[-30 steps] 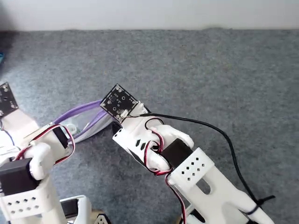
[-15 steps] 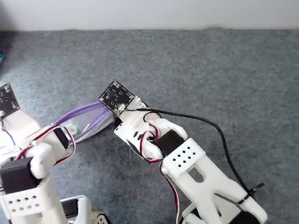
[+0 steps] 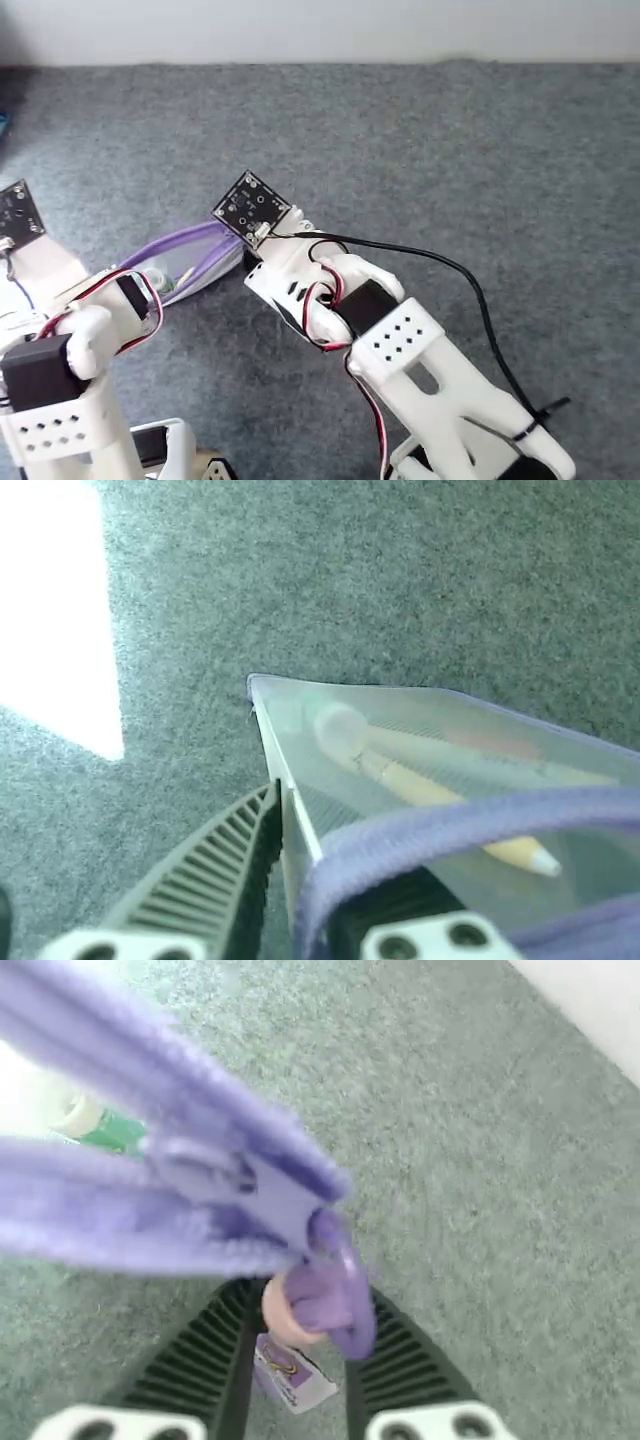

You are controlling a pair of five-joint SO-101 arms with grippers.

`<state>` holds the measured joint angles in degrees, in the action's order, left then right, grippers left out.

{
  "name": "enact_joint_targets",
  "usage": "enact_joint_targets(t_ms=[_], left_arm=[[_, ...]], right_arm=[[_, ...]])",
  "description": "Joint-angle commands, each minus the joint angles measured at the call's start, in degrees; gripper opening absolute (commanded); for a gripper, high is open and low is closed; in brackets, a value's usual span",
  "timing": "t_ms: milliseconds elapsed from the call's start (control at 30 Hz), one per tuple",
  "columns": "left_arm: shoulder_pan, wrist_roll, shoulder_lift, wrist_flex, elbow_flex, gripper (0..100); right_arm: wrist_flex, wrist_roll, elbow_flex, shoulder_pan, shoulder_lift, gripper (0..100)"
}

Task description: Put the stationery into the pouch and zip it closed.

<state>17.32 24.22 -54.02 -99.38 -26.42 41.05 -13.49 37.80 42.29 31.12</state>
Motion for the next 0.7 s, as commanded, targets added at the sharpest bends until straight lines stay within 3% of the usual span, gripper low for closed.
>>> enact_joint_targets(t_ms=[0,400,667], left_arm=[[0.35,0.44,0.26,-0.18,-0.04,1],[0.26,0.44,0.26,-0.09,-0.04,1],[0.26,0.44,0.26,-0.09,-0.22,1]], right_arm=[[3.30,-0.70,-3.52,-0.57,4.26,5.4],[4.18,-0.35,-3.43,-0.48,4.97,18.5],[4.09,-0.44,-3.60,0.57,4.97,19.0]])
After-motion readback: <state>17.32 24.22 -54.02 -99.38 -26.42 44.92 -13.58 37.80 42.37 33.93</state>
